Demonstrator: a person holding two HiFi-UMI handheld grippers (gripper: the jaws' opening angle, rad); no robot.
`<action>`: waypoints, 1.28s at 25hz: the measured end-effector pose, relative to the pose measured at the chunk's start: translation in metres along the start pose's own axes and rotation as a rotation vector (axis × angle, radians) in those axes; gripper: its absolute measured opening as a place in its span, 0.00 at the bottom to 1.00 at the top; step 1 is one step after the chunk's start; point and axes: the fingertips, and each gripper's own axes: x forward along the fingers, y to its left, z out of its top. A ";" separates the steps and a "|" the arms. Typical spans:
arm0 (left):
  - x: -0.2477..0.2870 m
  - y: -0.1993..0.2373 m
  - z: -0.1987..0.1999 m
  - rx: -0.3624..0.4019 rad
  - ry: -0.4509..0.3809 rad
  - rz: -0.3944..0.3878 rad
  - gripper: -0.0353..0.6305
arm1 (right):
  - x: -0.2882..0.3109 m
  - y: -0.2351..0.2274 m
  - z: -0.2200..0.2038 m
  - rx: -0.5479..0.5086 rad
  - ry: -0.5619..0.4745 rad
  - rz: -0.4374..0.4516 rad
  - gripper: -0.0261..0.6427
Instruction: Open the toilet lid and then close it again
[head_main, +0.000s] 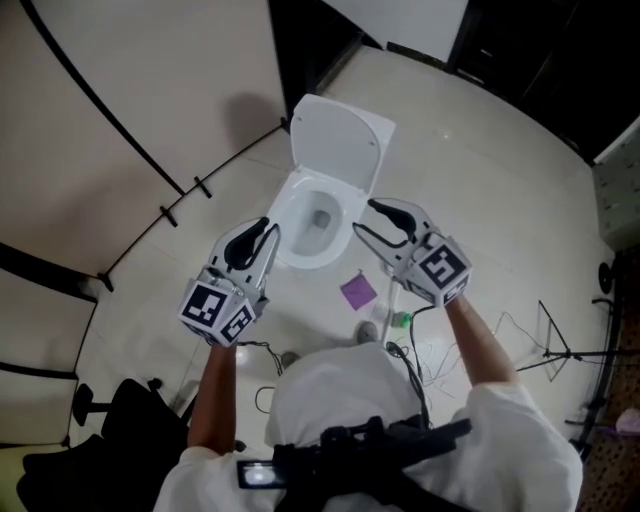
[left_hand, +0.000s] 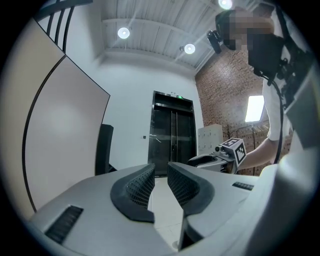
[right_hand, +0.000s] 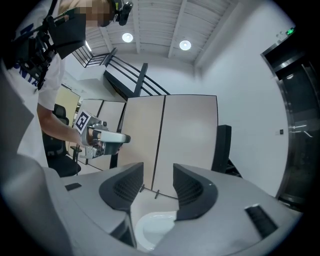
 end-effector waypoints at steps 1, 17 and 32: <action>0.006 -0.001 -0.001 -0.002 0.004 -0.002 0.16 | -0.002 -0.005 -0.002 0.001 -0.002 -0.001 0.31; 0.120 0.081 -0.025 0.113 0.127 -0.129 0.16 | 0.019 -0.099 -0.031 0.086 0.000 -0.105 0.31; 0.209 0.307 -0.036 0.341 0.219 -0.612 0.16 | 0.173 -0.107 -0.004 0.242 0.055 -0.622 0.31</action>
